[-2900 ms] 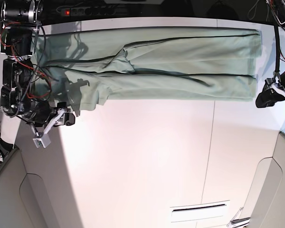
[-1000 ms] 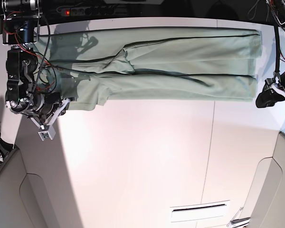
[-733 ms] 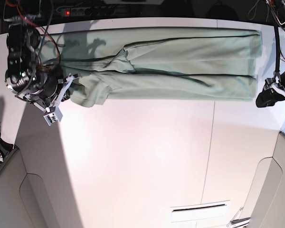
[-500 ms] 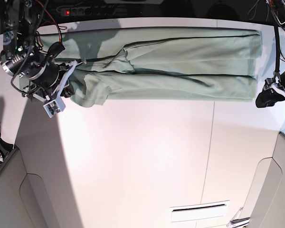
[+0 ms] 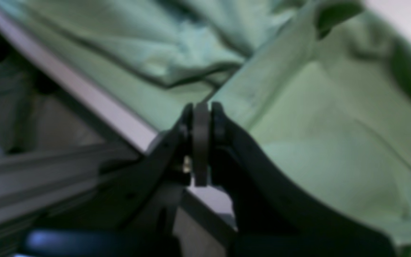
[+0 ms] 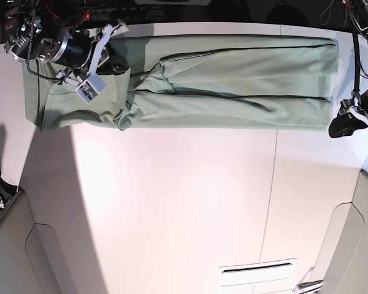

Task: Fold the T-shirt properly
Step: 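Grasp the shirt end with the right gripper and fold it toward the left gripper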

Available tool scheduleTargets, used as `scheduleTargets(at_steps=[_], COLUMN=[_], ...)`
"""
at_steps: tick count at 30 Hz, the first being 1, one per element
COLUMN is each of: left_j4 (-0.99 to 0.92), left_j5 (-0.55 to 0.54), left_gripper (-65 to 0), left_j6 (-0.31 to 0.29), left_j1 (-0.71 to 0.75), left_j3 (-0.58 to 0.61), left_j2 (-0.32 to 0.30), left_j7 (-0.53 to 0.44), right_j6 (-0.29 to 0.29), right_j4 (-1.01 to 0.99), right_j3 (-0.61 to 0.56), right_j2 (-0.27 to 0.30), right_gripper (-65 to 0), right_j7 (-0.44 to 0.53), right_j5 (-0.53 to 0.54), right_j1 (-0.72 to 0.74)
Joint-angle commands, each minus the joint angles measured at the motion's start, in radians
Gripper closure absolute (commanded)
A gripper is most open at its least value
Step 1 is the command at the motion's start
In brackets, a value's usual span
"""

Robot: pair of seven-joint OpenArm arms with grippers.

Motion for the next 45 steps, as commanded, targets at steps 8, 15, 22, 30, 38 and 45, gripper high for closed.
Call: scheduleTargets(at_steps=[8, 15, 22, 30, 38, 45], left_j4=[0.017, 0.017, 0.017, 0.017, 0.017, 0.017], left_j5=[-0.020, -0.020, -0.039, -0.047, -0.047, -0.046], left_gripper=[-27.1, -27.1, -27.1, -27.1, -27.1, -27.1], left_j6=[-0.012, -0.012, -0.012, -0.012, -0.012, -0.012], left_j1=[-0.010, -0.010, -0.007, 0.030, 0.059, 0.060], left_j3=[-0.007, -0.007, -0.058, -0.136, -0.136, -0.136], left_j2=[-0.022, -0.022, -0.011, 0.025, 0.032, 0.078], left_j7=[-0.018, -0.018, -0.018, -0.017, -0.026, -0.025], right_j6=[0.031, 0.031, 0.031, 0.030, -0.008, -0.019], right_j4=[0.019, 0.019, 0.051, 0.146, 0.146, 0.145], right_j3=[0.005, 0.005, 0.014, 0.098, 0.161, 0.163], right_j2=[0.008, 0.008, 0.008, 0.008, 0.008, 0.008], right_gripper=[0.0, -26.4, -26.3, -26.3, -26.3, -26.3], right_j7=[-0.020, -0.085, -0.083, 0.014, 0.068, 0.084], right_j5=[0.133, 0.131, 0.129, 0.068, -0.032, -0.071], right_j1=[0.008, 0.008, 0.011, 0.027, 0.092, 0.091])
